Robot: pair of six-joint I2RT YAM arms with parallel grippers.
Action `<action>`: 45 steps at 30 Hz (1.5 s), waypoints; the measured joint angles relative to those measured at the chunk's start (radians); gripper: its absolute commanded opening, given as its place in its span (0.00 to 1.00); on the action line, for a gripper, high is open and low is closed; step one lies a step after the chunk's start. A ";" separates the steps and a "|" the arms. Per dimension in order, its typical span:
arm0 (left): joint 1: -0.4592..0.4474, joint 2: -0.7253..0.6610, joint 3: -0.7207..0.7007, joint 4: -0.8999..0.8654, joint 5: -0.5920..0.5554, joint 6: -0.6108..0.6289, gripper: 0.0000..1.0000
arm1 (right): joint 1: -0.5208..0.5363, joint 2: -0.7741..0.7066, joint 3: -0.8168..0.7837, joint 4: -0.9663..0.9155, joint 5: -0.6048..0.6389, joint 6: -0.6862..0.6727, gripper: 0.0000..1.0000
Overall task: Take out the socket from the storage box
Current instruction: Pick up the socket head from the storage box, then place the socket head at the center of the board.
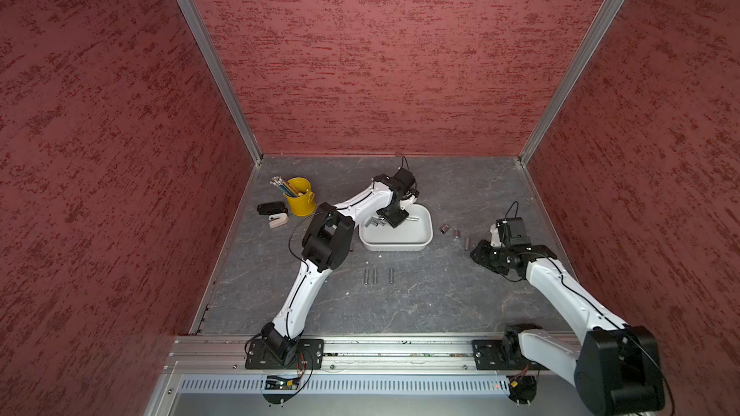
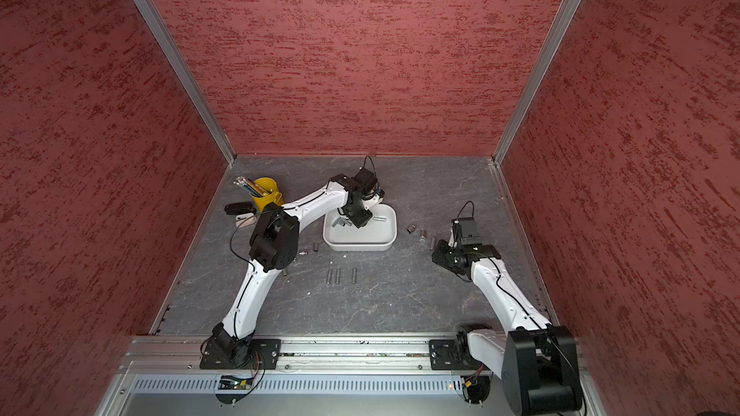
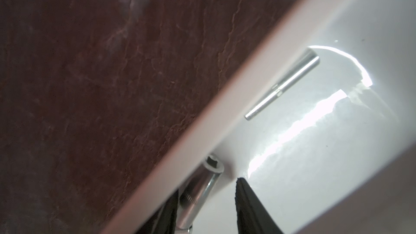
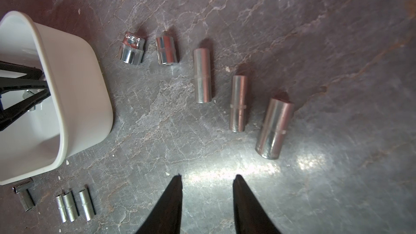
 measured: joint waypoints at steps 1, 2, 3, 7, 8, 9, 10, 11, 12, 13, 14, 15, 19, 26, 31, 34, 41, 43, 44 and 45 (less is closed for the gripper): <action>0.000 0.002 -0.001 0.001 0.000 0.000 0.41 | 0.000 0.002 0.000 0.000 0.000 0.000 0.40; 0.000 0.003 -0.004 0.004 0.000 -0.001 0.40 | 0.000 0.003 0.000 0.000 -0.001 0.000 0.40; 0.000 0.004 -0.009 0.007 0.000 -0.003 0.39 | 0.000 0.005 0.000 0.000 -0.002 0.000 0.40; 0.000 0.005 -0.019 0.018 0.004 -0.019 0.31 | 0.000 0.005 0.000 0.000 -0.007 0.000 0.39; 0.000 0.005 -0.022 0.022 0.005 -0.025 0.28 | 0.000 0.005 0.000 0.000 -0.008 0.000 0.39; 0.000 0.005 -0.023 0.023 0.005 -0.030 0.25 | 0.000 0.005 0.000 0.000 -0.008 0.000 0.39; 0.000 0.005 -0.023 0.026 0.006 -0.039 0.22 | 0.000 0.005 0.000 0.000 -0.009 0.000 0.39; 0.000 0.005 -0.023 0.027 0.006 -0.046 0.20 | 0.000 0.005 0.000 0.000 -0.010 -0.001 0.39; 0.000 0.004 -0.023 0.028 0.007 -0.050 0.18 | 0.000 0.005 0.000 0.000 -0.011 -0.001 0.39; -0.001 0.002 -0.024 0.029 0.007 -0.059 0.15 | 0.000 0.005 0.000 0.001 -0.013 0.000 0.39; -0.002 0.000 -0.026 0.030 0.008 -0.069 0.14 | 0.000 0.005 0.000 0.001 -0.014 -0.001 0.39; -0.003 -0.003 -0.027 0.030 0.009 -0.077 0.13 | 0.000 0.005 0.000 0.001 -0.015 -0.001 0.39; -0.005 -0.038 -0.058 0.030 0.026 -0.121 0.09 | 0.000 0.008 -0.001 0.003 -0.018 -0.001 0.39; -0.002 -0.293 -0.210 0.066 0.043 -0.229 0.05 | 0.000 0.009 -0.001 0.008 -0.019 -0.002 0.39; 0.036 -0.608 -0.467 0.127 0.047 -0.365 0.05 | 0.000 0.017 -0.002 0.010 -0.020 -0.003 0.39; 0.090 -0.799 -0.677 0.154 0.032 -0.490 0.08 | 0.000 0.035 -0.002 0.013 -0.021 -0.004 0.39; 0.223 -1.142 -1.144 0.149 -0.040 -0.803 0.08 | 0.000 0.049 -0.002 0.018 -0.023 -0.008 0.39; 0.244 -1.180 -1.233 0.140 -0.055 -0.869 0.06 | 0.000 0.049 -0.002 0.020 -0.023 -0.009 0.39; 0.253 -1.184 -1.261 0.139 -0.060 -0.895 0.06 | 0.000 0.049 -0.002 0.022 -0.023 -0.010 0.39; 0.262 -1.183 -1.285 0.139 -0.067 -0.921 0.06 | 0.000 0.049 -0.002 0.023 -0.024 -0.010 0.39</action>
